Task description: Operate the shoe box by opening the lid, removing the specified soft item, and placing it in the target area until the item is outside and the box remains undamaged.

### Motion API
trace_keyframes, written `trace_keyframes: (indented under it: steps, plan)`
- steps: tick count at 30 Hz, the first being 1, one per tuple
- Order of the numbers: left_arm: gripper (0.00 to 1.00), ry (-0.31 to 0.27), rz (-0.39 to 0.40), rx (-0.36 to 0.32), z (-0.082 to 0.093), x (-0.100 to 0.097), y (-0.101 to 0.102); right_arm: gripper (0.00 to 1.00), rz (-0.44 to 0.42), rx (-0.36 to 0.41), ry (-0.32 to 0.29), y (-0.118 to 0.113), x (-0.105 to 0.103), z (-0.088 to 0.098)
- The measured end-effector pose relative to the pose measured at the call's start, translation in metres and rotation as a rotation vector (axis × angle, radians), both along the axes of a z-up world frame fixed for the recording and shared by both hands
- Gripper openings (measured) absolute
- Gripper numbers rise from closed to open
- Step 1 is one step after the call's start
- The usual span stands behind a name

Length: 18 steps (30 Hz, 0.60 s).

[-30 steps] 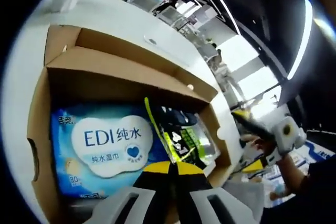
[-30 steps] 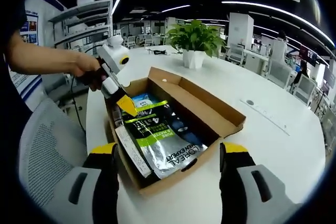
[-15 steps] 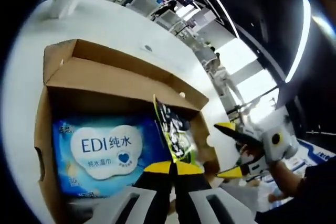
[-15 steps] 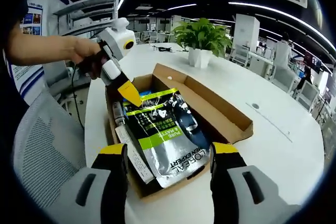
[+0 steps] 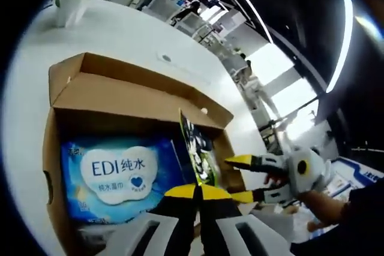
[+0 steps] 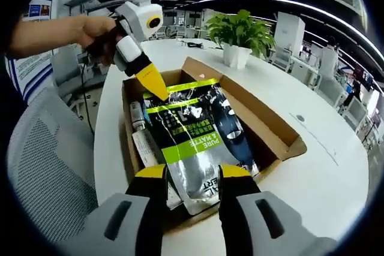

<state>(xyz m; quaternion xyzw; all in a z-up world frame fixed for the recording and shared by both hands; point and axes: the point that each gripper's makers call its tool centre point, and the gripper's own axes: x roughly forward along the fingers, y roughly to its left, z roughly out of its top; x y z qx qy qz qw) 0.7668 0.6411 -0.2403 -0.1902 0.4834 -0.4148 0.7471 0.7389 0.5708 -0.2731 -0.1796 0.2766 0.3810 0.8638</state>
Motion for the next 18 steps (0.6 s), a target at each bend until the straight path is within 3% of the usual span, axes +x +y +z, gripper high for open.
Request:
trace_keyframes:
  steps: [7, 15, 18]
  plan:
    - [0.0, 0.001, -0.003, -0.002, 0.003, 0.0, 0.0, 0.23, -0.024, -0.005, 0.011, -0.001, 0.001, -0.004]
    - [0.0, -0.017, -0.016, 0.008, 0.004, 0.001, -0.001, 0.03, 0.011, 0.006, 0.032, 0.008, -0.01, -0.005]
    - [0.0, -0.021, -0.018, 0.008, 0.004, 0.0, -0.001, 0.0, -0.002, 0.009, 0.025, 0.007, -0.008, -0.003]
